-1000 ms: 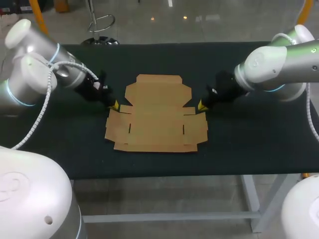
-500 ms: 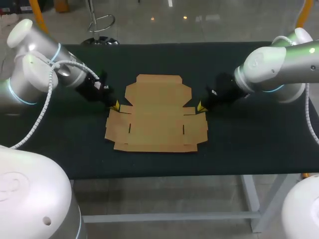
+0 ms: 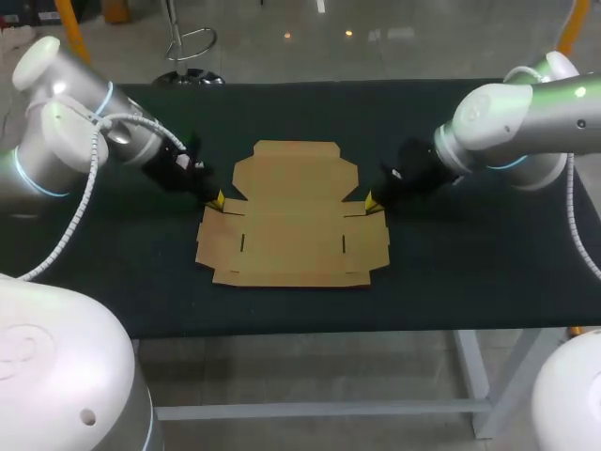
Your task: Assemble the packaging by folding the flat box into shape, placing the metal phone stand inside, and closing the box properly
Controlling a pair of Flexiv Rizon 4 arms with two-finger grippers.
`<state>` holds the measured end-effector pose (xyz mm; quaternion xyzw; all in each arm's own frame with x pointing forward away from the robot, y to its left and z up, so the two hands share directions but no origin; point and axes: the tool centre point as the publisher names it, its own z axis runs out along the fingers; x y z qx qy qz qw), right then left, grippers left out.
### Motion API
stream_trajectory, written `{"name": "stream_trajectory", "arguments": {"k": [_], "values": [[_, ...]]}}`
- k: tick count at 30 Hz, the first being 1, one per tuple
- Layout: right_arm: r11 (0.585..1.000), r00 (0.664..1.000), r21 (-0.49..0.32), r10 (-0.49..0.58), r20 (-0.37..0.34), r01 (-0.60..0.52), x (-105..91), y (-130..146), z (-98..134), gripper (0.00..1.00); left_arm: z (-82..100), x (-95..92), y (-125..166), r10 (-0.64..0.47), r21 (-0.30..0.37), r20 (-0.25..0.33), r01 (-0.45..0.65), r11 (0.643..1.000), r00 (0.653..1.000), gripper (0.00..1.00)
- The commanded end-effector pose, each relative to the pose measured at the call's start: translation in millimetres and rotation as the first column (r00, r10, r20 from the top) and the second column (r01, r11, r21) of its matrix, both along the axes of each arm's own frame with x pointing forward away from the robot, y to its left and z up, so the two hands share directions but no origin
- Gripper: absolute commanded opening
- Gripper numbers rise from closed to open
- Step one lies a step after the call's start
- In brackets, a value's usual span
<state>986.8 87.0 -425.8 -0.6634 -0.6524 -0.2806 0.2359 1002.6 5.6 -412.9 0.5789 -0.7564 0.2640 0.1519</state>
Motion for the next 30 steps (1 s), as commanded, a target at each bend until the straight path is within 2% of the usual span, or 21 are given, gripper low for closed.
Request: {"name": "stream_trajectory", "arguments": {"k": [1, 13, 30], "values": [[1.000, 1.000, 0.020, 0.011, -0.002, -0.010, 1.8, -1, -2, 0.00, -3.1, 2.3, 0, -0.006, 0.000, -0.007, 0.006, 1.000, 1.000, 0.00], [1.000, 1.000, 0.027, 0.000, -0.014, 0.000, 2.9, -2, -5, 0.00, -3.3, 2.3, -2, -0.011, -0.005, -0.009, 0.010, 1.000, 1.000, 0.00], [0.998, 0.999, 0.044, 0.032, 0.020, -0.033, 2.1, 9, 5, 0.00, 2.5, -0.7, -4, -0.019, 0.001, -0.003, 0.019, 1.000, 1.000, 0.00]]}}
